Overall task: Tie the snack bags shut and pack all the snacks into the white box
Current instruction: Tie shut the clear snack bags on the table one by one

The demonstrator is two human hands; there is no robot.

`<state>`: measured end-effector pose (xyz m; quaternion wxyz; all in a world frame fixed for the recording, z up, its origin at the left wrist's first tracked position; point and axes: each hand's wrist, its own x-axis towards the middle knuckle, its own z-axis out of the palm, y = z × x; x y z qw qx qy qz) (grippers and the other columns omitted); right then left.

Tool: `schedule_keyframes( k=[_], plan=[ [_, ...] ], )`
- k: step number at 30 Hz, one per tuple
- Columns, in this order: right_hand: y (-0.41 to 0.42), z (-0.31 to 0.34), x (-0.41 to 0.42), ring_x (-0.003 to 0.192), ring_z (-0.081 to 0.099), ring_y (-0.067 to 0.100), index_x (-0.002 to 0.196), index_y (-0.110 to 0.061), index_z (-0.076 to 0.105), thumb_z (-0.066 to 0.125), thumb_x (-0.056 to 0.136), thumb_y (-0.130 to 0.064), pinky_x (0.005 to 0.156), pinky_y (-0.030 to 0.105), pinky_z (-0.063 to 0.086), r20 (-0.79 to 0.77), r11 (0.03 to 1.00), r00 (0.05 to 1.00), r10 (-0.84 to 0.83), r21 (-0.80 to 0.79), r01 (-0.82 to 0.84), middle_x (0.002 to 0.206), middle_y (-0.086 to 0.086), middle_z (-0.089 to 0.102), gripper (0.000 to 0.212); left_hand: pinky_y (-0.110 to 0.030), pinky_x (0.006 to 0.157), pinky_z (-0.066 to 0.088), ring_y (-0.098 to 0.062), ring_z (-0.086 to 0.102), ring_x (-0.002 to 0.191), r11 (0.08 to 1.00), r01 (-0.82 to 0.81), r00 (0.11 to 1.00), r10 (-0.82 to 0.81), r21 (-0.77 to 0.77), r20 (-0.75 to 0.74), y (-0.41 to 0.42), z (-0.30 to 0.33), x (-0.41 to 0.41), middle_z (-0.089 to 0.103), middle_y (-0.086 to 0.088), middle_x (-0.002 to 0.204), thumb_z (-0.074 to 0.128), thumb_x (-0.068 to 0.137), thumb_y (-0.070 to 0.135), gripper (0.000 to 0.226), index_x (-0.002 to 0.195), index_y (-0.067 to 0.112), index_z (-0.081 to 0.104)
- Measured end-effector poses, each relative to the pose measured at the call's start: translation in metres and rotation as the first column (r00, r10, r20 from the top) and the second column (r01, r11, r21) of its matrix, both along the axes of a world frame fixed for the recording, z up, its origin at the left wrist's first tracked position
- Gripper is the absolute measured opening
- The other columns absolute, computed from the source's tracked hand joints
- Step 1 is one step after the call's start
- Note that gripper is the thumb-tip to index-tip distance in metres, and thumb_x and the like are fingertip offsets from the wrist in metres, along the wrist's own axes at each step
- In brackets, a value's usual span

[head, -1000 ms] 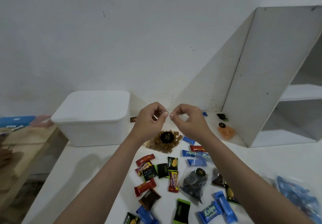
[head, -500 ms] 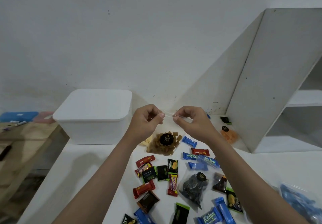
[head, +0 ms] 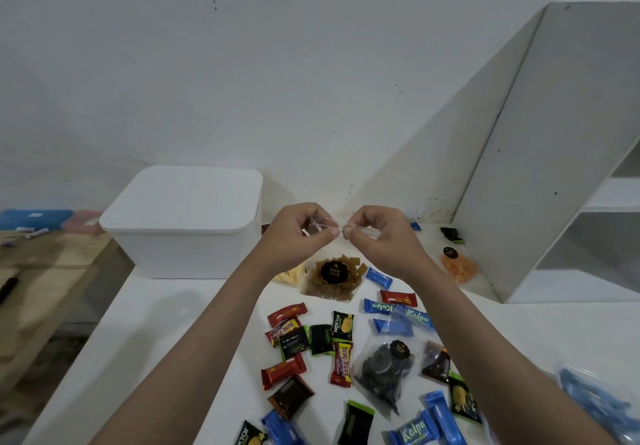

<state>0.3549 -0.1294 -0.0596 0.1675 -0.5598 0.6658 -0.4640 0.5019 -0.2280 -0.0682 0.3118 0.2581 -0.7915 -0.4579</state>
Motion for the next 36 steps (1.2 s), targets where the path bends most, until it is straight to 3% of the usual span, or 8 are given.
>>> schedule_keyframes(
  k=[5,11,17,20,23,28,33,36],
  plan=[
    [0.004,-0.001,0.006,0.073,0.056,-0.003,0.078,-0.015,0.067,0.063,0.086,-0.017,0.066,0.006,0.042,-0.055,1.0,0.998,-0.017,0.003,0.017,0.073,-0.01,0.063,0.009,-0.036,0.073,0.051,-0.015,0.058,0.074,0.999,-0.04,0.999,0.039,-0.012,-0.02,0.008,-0.001,0.001,0.064,0.005,0.076,0.068,0.084,0.013,0.016,0.073,0.024,0.065],
    [0.009,0.005,0.013,0.08,0.057,-0.001,0.081,-0.019,0.067,0.063,0.087,-0.016,0.073,0.01,0.041,-0.112,1.0,0.993,0.027,0.012,-0.026,0.077,-0.015,0.063,0.007,-0.027,0.065,0.045,-0.009,0.053,0.067,0.999,-0.042,0.998,0.041,-0.016,-0.054,0.015,0.0,0.007,0.06,0.011,0.069,0.066,0.085,0.01,0.02,0.071,0.023,0.063],
    [0.014,0.014,0.011,0.078,0.061,-0.005,0.082,-0.023,0.068,0.065,0.087,-0.022,0.072,0.012,0.046,0.003,1.0,1.0,0.007,0.027,-0.007,0.081,-0.015,0.067,0.006,-0.026,0.067,0.047,-0.008,0.054,0.066,0.996,-0.016,0.987,0.03,0.091,-0.155,0.01,0.009,0.017,0.06,0.009,0.067,0.066,0.079,0.015,0.014,0.068,0.024,0.066],
    [0.018,0.013,0.008,0.081,0.064,0.006,0.082,-0.015,0.069,0.066,0.087,-0.021,0.079,0.031,0.054,0.048,0.999,0.998,-0.028,0.028,0.027,0.082,-0.008,0.07,0.008,-0.027,0.067,0.047,-0.011,0.054,0.068,0.994,-0.006,0.986,0.025,0.112,-0.164,0.009,0.015,0.022,0.06,0.004,0.07,0.065,0.075,0.019,0.015,0.064,0.029,0.067],
    [0.02,0.013,0.011,0.081,0.066,0.016,0.078,-0.012,0.068,0.067,0.086,-0.018,0.081,0.04,0.054,0.055,0.999,0.998,-0.041,0.008,0.04,0.08,0.0,0.071,0.01,-0.03,0.075,0.048,-0.012,0.056,0.074,0.997,0.005,0.998,0.0,0.074,-0.06,0.007,0.021,0.024,0.062,0.004,0.076,0.066,0.083,0.012,0.019,0.071,0.026,0.065],
    [0.023,0.011,0.014,0.073,0.059,0.042,0.073,-0.009,0.064,0.066,0.085,-0.017,0.07,0.048,0.052,0.015,0.998,0.999,-0.041,-0.057,0.042,0.067,-0.004,0.065,0.014,-0.007,0.072,0.043,0.006,0.061,0.088,0.995,0.05,0.991,-0.039,-0.087,0.126,0.013,0.033,0.023,0.068,0.012,0.093,0.067,0.085,0.017,0.007,0.089,0.022,0.067],
    [0.022,0.011,0.016,0.072,0.06,0.036,0.075,-0.008,0.065,0.065,0.086,-0.016,0.068,0.042,0.051,0.001,0.996,0.999,-0.037,-0.079,0.037,0.069,-0.003,0.065,0.013,-0.026,0.086,0.048,-0.001,0.064,0.089,0.98,0.052,0.983,-0.017,-0.191,0.18,0.02,0.04,0.019,0.069,0.014,0.084,0.069,0.083,0.024,0.016,0.073,0.035,0.063],
    [0.022,0.012,0.017,0.07,0.061,0.013,0.076,-0.007,0.066,0.065,0.086,-0.013,0.069,0.029,0.051,0.046,0.996,0.999,-0.026,-0.084,0.029,0.071,0.002,0.067,0.012,-0.024,0.085,0.047,-0.001,0.063,0.087,0.974,0.054,0.989,-0.022,-0.22,0.146,0.023,0.041,0.018,0.068,0.014,0.081,0.067,0.084,0.02,0.018,0.073,0.033,0.062]
  ],
)
